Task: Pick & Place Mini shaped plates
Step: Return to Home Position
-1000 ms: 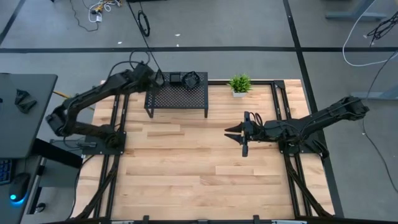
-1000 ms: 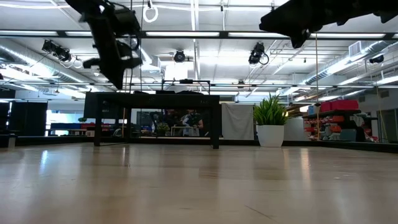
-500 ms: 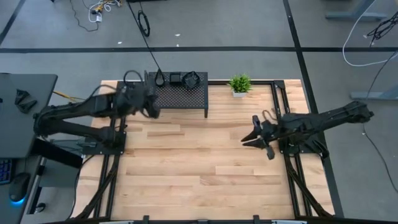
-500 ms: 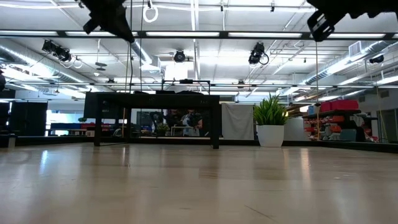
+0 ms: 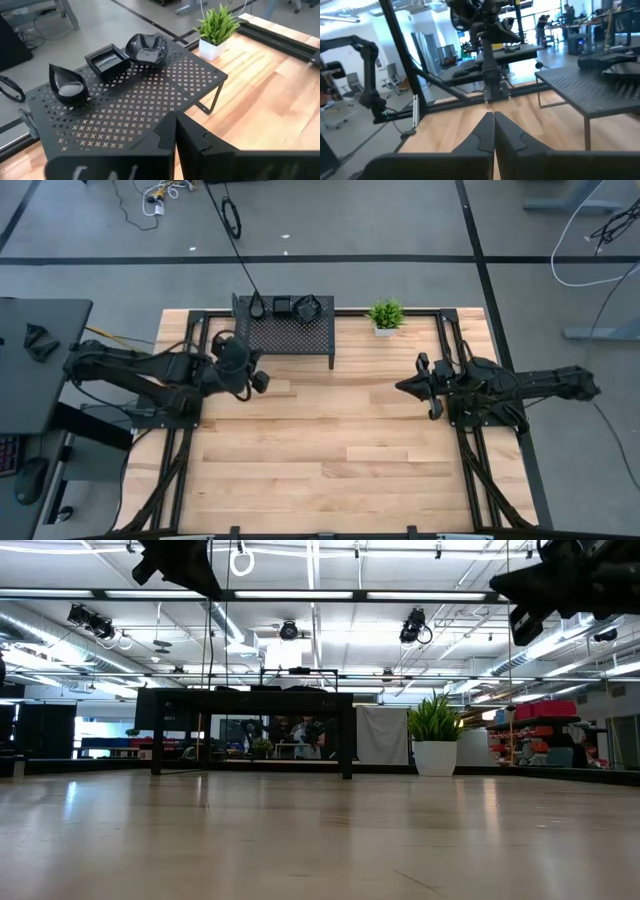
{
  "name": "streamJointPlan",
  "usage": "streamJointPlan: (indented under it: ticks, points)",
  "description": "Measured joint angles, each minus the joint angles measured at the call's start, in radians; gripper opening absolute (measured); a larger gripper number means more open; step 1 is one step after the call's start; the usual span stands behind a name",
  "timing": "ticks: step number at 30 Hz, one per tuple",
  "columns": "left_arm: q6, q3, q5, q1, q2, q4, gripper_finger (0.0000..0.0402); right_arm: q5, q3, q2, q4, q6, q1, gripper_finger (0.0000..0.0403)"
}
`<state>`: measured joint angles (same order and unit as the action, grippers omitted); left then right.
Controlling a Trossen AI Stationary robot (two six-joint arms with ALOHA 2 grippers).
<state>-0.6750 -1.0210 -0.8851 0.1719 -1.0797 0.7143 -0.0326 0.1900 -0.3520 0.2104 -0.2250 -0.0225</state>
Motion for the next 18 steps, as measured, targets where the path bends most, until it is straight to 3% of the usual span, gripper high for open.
streamJointPlan:
  ticks: [3, 8, 15, 18]
  points:
    - [-0.026, 0.0, -0.014, 0.007, -0.008, 0.013, 0.0009, -0.065, -0.041, 0.055, 0.001, -0.003, 0.038, 0.0005]
    - [-0.052, 0.0, -0.052, 0.008, -0.014, 0.03, 0.0009, -0.072, -0.099, 0.169, -0.001, -0.041, 0.061, 0.0003]
    - [-0.055, 0.0, -0.058, 0.007, -0.015, 0.036, 0.0009, -0.014, -0.164, 0.341, -0.079, -0.047, 0.061, 0.0002]
    - [-0.055, 0.0, -0.063, 0.007, -0.015, 0.042, 0.0009, 0.036, -0.174, 0.352, -0.141, -0.042, 0.061, 0.0002]
